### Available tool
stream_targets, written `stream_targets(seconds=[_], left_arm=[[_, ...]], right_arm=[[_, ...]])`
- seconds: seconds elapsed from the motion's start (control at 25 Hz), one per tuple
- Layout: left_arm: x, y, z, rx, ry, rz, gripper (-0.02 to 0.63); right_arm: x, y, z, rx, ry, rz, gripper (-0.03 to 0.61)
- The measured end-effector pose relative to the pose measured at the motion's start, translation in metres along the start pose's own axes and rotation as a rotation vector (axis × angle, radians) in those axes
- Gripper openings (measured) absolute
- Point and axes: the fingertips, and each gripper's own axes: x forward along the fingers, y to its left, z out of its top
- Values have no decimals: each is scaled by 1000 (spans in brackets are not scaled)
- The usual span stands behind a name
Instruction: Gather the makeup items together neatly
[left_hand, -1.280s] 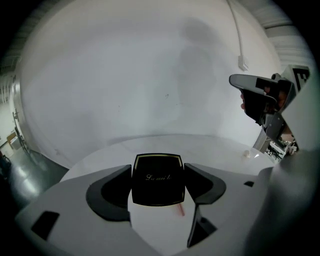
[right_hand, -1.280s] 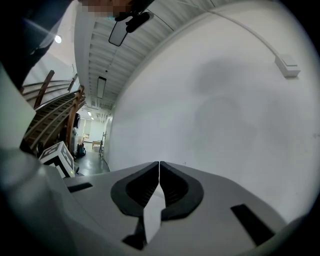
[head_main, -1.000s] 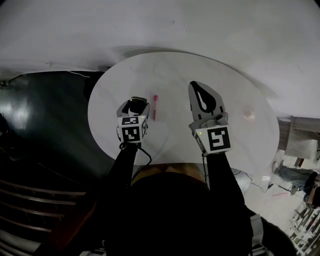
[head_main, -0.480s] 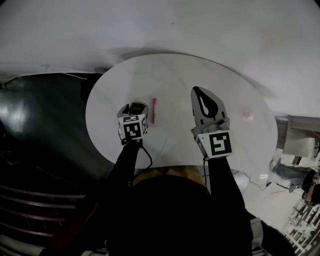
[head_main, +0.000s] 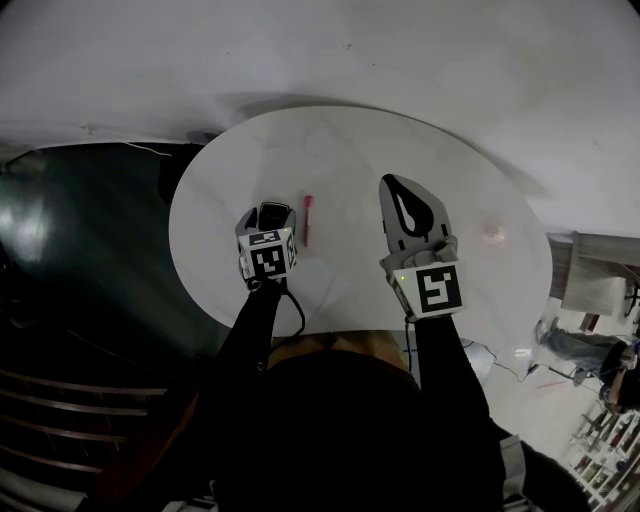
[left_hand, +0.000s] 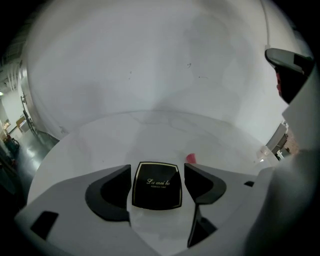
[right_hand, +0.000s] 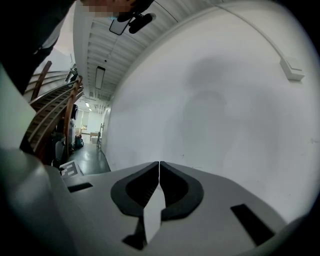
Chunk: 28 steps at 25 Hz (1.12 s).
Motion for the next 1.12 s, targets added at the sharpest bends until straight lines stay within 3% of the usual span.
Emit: stream_targets(seconds=[0.2, 0.4, 0.68, 1.0, 1.12], left_arm=[[-5, -7, 7, 17, -33, -8, 347], [-9, -11, 4, 37, -41, 1, 347], [-26, -11, 17, 75, -95, 37, 347], [-73, -40, 62, 217, -221, 66, 346], [-93, -63, 82, 291, -301, 65, 345]], right_arm=[[-5, -3, -6, -3, 55, -21, 28], [-7, -1, 9, 18, -23, -13, 28], [-26, -7, 1, -19, 4, -2, 28], [-45, -20, 29, 4, -101, -3, 28], [-59, -31, 25, -18, -84, -3, 28]])
